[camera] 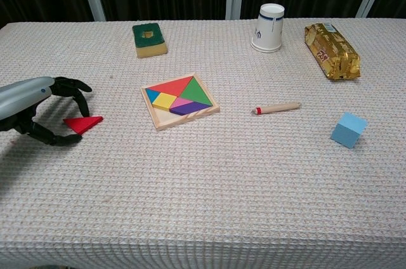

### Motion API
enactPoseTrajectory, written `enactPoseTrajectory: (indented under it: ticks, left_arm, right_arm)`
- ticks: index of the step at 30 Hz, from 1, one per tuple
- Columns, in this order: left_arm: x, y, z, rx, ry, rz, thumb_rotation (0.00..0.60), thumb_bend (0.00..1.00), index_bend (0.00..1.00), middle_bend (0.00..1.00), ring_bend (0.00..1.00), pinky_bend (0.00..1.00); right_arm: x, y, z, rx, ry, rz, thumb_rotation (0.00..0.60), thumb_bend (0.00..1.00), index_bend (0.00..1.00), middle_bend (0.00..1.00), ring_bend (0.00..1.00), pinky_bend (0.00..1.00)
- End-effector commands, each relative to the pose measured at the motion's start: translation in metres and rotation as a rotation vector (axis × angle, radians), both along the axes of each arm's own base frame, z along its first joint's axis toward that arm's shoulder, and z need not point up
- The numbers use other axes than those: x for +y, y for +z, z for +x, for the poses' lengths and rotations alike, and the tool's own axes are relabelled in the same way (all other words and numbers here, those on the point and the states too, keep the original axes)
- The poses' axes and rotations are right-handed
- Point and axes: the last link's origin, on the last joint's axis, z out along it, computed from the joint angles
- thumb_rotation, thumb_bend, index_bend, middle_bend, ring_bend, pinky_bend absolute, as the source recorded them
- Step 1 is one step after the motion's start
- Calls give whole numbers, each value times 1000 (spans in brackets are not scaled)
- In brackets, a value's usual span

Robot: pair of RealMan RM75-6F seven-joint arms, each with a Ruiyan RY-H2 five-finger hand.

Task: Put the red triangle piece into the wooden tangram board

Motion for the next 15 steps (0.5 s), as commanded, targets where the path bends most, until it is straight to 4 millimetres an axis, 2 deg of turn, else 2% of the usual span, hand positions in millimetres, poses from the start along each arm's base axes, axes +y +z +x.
enactPoseTrajectory:
  ticks: [1,11,15]
  left_arm:
    - [0,0,0,-4,0,-2,600,266,441,106,0,6]
    - [1,6,9,-26,-25,13,600,280,450,107,0,7]
    - [3,7,21,-31,-75,1,600,280,450,107,0,7]
  right_arm:
    - [0,0,0,-1,-1,1,600,365,0,0,0,0]
    - [0,0,0,-1,-1,-1,600,365,0,0,0,0]
    - [0,1,0,-1,-1,-2,600,365,0,0,0,0]
